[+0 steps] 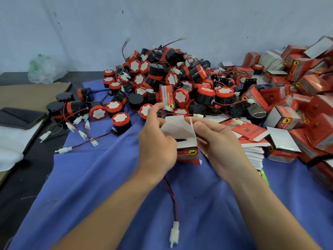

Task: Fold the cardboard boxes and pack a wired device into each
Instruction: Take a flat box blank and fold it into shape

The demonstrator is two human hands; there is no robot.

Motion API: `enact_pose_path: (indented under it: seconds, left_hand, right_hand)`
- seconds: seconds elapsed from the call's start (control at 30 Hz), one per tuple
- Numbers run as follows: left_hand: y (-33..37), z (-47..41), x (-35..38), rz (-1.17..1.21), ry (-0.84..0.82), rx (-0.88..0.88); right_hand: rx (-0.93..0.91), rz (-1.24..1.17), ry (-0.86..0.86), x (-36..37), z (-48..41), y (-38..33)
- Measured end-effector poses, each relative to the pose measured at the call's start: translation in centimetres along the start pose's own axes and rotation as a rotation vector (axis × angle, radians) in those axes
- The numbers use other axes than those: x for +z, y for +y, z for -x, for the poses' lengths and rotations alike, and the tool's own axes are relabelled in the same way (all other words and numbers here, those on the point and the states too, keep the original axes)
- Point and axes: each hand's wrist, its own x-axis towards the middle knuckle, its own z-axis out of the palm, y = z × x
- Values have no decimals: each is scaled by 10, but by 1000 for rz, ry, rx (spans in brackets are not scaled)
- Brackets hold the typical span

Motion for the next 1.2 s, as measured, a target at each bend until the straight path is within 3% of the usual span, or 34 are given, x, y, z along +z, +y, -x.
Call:
enact_pose_path:
  seconds: [0.13,0.27,0.37,0.43,0.47,0.6,0.77,0.9,1.03,1.2]
  left_hand:
    - [1,5,3,-114,29,-6]
    - [5,1,0,-205,-112,25]
    - [6,-13,-9,296,-360,-81]
    - [4,-22,-13,614,-443,-197]
    - [1,-25,-15,664,-457,-234]
    - [-14,-32,-19,194,-455,-89]
    - [-16,-31,-22,9,-514,66]
    - [-11,-21,-18,15,-443,117]
    - [-15,-22,-9,-120,-405,94]
    - [-16,-14,-5,195,-184,134]
  right_hand:
    - [-24,141,-52,6,2,8]
    - [-53,279,-98,8,2,10]
    - [-79,200,45,6,0,11]
    - [-97,211,124,5,0,12]
    - [-100,230,144,5,-1,13]
    - [-111,281,220,8,-3,17]
    - [-86,290,318,10,-5,17]
    - [-73,380,325,7,-8,16]
    - [-61,316,267,7,-6,16]
    - [19,82,159,7,-5,10]
